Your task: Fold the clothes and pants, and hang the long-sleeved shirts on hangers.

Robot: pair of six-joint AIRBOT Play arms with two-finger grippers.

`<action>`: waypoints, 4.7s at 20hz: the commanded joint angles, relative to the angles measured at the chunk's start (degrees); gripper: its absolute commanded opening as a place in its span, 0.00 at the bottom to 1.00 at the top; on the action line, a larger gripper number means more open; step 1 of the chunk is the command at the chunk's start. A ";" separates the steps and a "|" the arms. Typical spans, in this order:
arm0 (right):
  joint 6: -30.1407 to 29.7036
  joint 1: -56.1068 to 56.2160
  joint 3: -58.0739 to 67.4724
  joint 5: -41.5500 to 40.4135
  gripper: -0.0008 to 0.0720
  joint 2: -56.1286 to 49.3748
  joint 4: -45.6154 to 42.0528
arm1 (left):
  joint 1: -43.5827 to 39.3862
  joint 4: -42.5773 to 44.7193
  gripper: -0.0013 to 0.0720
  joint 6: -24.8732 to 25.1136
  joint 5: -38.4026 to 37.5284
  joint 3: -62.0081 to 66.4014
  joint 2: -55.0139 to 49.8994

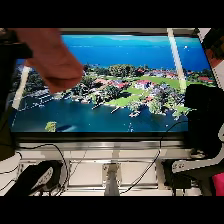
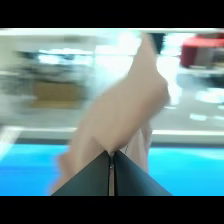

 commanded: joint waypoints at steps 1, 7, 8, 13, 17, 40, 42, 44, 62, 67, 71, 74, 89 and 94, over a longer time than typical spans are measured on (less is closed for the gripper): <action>0.02 0.04 0.00 0.00 0.05 0.04 0.02 | -12.74 -3.37 0.03 -0.33 0.17 -0.07 -4.48; 0.04 0.04 0.00 -0.02 0.05 0.04 0.07 | -26.88 -3.17 0.03 0.96 -24.87 -0.13 -14.91; 0.04 0.04 0.02 -0.02 0.05 0.04 0.09 | -27.65 -3.13 0.03 0.98 -29.55 -0.15 -16.15; 0.04 0.04 0.00 0.00 0.05 0.04 0.09 | -27.06 3.74 0.76 0.94 -43.28 -0.15 -19.04; 0.04 0.07 0.02 -0.02 0.05 0.04 0.39 | -25.38 6.01 0.76 0.94 -43.25 -0.13 -19.02; -9.22 8.70 -50.84 13.33 0.04 -0.09 -19.98 | -24.87 -44.44 0.03 -0.02 -29.62 -42.10 21.66; -9.18 12.13 -52.94 9.03 0.13 -0.35 -23.19 | -24.90 -52.76 0.03 0.35 -26.47 -45.51 25.07; -9.14 15.17 -52.89 5.40 0.48 -0.48 -25.49 | -24.92 -59.08 0.03 0.33 -26.21 -46.88 26.14; -2.89 22.01 -52.89 -6.16 0.67 -0.81 -25.24 | -38.60 -53.88 0.66 51.43 -12.13 -44.83 9.66; -2.40 22.01 -52.92 -5.20 0.67 -0.81 -25.27 | -38.60 -40.17 0.65 51.41 -10.34 -44.76 4.98; -1.11 23.52 -52.92 -6.29 0.67 -0.87 -25.35 | -38.58 -39.98 0.65 51.41 -2.32 -44.76 0.96; -1.05 25.73 -52.92 -10.56 0.67 -0.87 -25.53 | -38.58 -40.22 0.40 51.39 -0.26 -44.52 -2.60; 4.00 31.54 -52.89 -10.56 0.67 -6.97 -28.20 | -38.60 -40.39 0.03 46.18 -29.53 -37.20 2.67; 4.00 31.52 -52.89 -15.23 0.67 -7.15 -26.47 | -38.60 -40.39 0.03 46.18 -29.55 -37.16 5.40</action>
